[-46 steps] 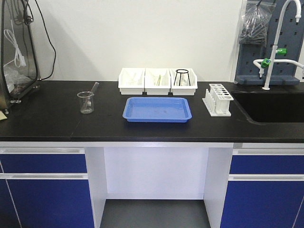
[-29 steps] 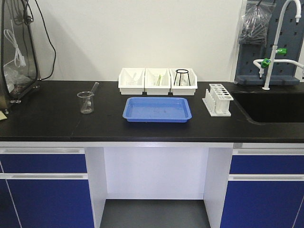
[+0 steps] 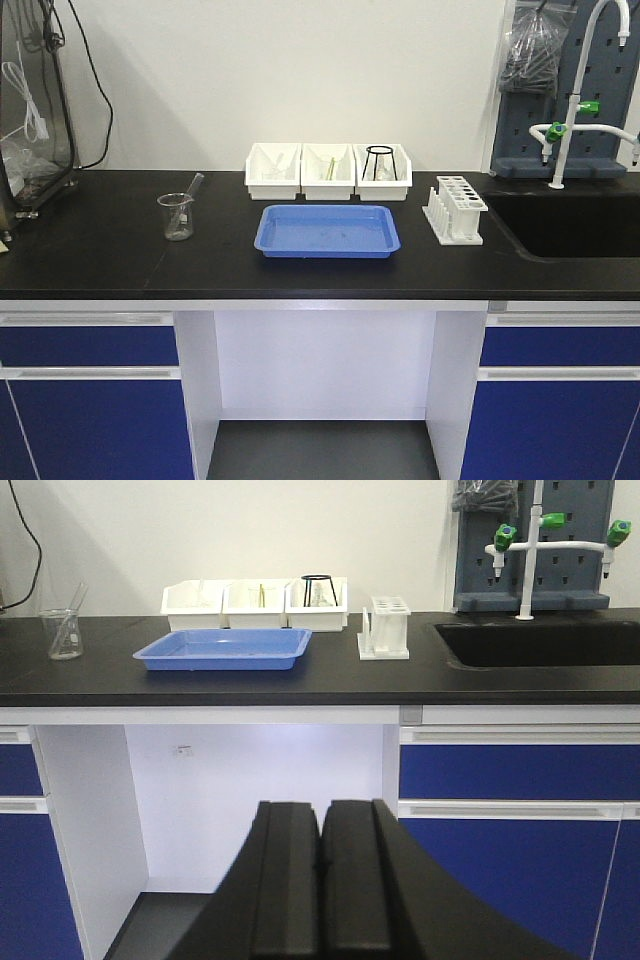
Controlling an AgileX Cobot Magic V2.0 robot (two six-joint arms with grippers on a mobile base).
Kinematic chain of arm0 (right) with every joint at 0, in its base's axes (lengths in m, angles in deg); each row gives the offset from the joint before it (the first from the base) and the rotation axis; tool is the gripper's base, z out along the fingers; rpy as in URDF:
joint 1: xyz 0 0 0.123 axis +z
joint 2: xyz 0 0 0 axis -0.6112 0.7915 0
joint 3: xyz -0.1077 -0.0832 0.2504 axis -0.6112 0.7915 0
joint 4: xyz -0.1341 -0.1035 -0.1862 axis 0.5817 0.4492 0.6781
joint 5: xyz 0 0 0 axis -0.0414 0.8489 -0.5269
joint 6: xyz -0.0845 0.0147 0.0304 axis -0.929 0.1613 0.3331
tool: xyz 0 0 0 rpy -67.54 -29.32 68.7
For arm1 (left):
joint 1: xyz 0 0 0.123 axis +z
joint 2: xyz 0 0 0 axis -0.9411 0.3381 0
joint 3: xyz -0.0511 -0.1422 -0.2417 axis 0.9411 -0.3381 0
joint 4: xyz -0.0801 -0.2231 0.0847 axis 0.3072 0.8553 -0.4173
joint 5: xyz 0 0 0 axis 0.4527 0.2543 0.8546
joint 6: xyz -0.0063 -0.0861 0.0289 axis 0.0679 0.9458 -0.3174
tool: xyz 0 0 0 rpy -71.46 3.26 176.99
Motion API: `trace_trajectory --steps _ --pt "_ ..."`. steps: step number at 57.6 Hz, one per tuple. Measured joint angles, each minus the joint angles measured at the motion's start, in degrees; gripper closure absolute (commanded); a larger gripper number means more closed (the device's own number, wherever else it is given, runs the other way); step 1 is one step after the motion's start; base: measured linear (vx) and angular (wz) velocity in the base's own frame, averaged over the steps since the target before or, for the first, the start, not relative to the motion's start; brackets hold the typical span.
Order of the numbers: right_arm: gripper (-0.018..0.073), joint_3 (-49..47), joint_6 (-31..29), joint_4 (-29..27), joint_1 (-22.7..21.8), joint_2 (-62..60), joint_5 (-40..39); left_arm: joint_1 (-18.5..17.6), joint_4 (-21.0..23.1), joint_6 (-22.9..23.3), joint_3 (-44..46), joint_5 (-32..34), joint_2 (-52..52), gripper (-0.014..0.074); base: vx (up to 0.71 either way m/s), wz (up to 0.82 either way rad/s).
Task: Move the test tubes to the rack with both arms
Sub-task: 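Drive the base forward toward the bench with the white bins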
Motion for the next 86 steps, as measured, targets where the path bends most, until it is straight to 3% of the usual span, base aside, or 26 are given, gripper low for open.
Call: trace_trajectory --steps 86 --pt "0.0566 0.0 0.0 0.0 0.0 0.0 0.1 0.0 0.0 -0.1 0.0 0.0 0.0 0.0617 0.23 0.0"
